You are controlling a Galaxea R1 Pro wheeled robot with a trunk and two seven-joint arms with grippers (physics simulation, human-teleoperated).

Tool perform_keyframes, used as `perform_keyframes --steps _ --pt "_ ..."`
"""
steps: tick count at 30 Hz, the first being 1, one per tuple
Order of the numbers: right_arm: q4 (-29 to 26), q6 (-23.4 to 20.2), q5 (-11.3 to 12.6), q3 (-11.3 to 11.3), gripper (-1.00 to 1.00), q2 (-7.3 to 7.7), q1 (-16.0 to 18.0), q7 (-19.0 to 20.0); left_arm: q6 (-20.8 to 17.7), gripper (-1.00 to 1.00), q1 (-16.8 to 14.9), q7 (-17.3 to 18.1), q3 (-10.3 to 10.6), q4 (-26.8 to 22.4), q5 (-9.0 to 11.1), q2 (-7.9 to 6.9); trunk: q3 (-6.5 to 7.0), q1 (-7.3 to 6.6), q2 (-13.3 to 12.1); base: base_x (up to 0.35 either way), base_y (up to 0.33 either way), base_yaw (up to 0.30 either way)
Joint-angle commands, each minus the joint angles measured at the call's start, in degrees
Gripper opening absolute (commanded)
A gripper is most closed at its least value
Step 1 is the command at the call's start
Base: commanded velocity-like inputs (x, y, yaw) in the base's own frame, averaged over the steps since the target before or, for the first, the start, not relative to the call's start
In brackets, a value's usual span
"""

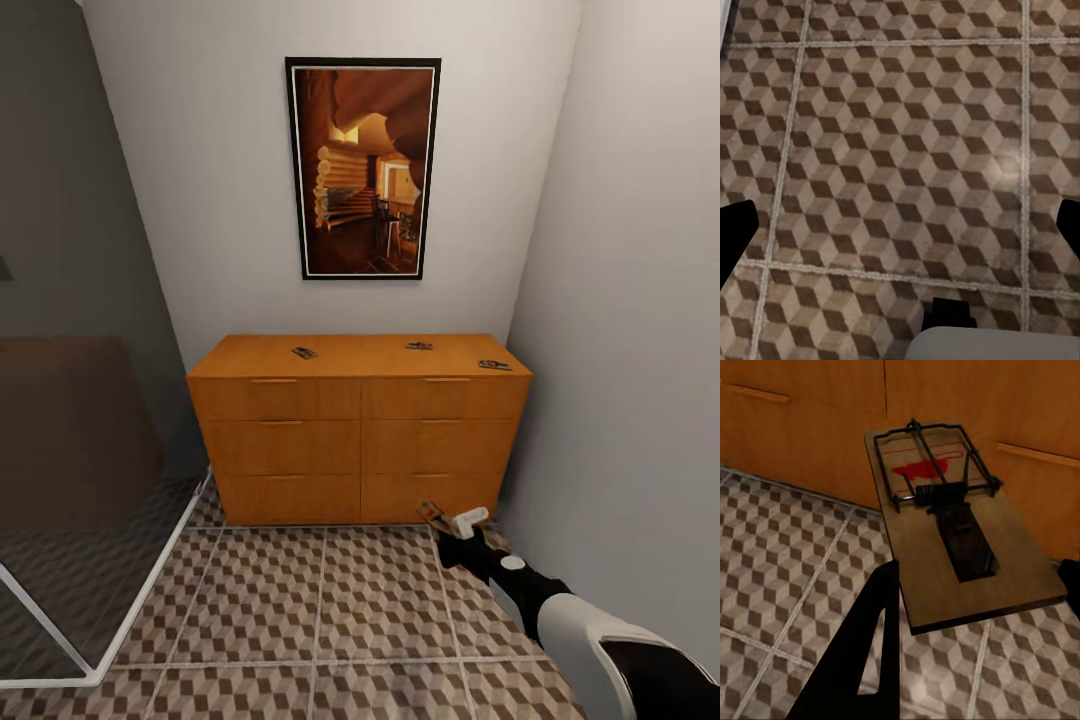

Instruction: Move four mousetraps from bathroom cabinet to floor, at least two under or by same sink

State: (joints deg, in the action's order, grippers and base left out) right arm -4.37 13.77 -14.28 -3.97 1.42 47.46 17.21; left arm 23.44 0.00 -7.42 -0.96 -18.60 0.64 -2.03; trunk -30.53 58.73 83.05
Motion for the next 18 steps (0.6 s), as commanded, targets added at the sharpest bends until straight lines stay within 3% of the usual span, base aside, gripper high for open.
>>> perform_keyframes --steps 1,12,18 --pt "1.3 2.6 -0.3 -0.4 -1.00 0.24 -0.6 0.2 0.1 1.00 0.0 0.0 -0.1 0.0 0.1 0.01 -0.05 0.00 0.0 0.000 0.000 0.000" --pt "3.4 16.6 -0.2 -0.3 -1.00 0.76 -13.2 -0.7 0.1 1.00 0.0 0.0 0.0 0.0 0.1 0.01 -0.05 0.00 0.0 0.000 0.000 0.000" --pt "3.5 26.4 -0.2 -0.3 -1.00 0.35 -22.1 -7.6 0.1 1.00 0.0 0.0 0.0 0.0 0.1 0.01 -0.05 0.00 0.0 0.000 0.000 0.000"
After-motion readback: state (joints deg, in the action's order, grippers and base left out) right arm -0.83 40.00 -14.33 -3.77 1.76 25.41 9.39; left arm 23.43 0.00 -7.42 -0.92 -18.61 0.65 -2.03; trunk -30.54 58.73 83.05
